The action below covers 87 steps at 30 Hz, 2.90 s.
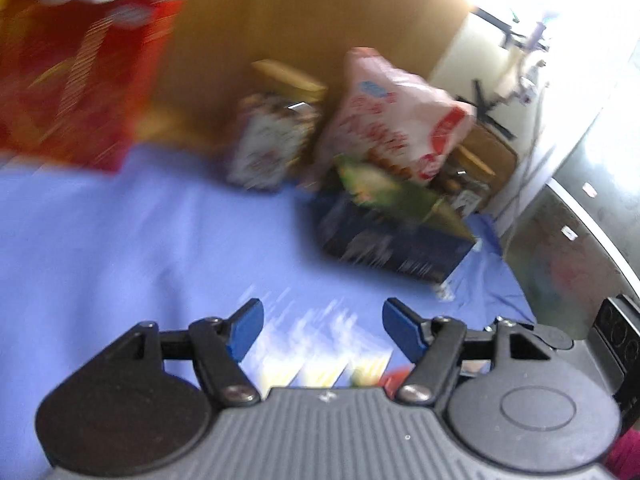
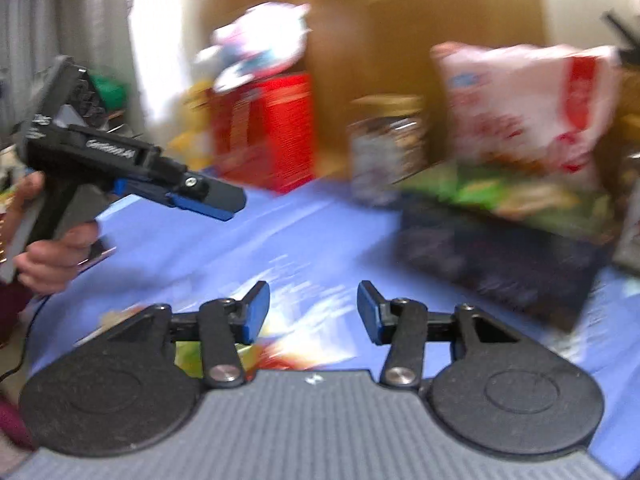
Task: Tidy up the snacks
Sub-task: 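Grasp the gold round pastry bag with the left tool, then lift the gold pastry bag into the tin and release it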
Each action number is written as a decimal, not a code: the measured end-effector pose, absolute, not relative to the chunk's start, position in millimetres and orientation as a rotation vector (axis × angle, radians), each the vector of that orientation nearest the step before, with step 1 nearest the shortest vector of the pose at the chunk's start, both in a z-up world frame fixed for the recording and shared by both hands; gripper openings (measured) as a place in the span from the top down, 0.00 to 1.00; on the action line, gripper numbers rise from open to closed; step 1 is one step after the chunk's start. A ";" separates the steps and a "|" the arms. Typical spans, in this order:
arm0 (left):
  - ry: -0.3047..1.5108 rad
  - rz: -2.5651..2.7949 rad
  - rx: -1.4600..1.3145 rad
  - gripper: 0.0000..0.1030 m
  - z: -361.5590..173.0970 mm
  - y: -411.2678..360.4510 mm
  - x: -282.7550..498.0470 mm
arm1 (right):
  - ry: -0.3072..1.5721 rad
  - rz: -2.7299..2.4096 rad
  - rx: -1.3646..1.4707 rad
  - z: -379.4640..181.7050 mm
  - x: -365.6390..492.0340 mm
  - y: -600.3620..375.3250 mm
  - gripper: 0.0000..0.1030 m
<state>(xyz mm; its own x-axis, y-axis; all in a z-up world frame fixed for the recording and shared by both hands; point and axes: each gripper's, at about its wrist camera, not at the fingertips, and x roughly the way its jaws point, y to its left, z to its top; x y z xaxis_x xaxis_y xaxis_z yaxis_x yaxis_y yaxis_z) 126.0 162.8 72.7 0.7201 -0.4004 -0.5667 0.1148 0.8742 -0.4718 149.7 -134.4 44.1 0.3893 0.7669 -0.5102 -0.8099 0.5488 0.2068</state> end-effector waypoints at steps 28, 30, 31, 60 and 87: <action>0.749 -0.312 -0.643 0.41 6.4 190.4 17.8 | 0.589 1.157 -0.373 12.5 58.9 -42.5 0.42; 0.723 -0.308 -0.643 0.41 10.0 192.6 16.1 | 0.574 1.160 -0.369 15.6 57.1 -41.4 0.47; 0.711 -0.311 -0.646 0.41 12.3 194.0 16.4 | 0.562 1.160 -0.368 16.9 57.1 -41.6 0.48; 0.850 -0.546 -0.385 0.40 29.3 65.5 222.8 | 0.562 0.729 -0.168 11.7 162.3 -130.0 0.53; 0.754 -0.539 -0.312 0.39 80.4 -18.6 353.0 | 0.392 0.490 -0.149 46.5 276.4 -187.9 0.50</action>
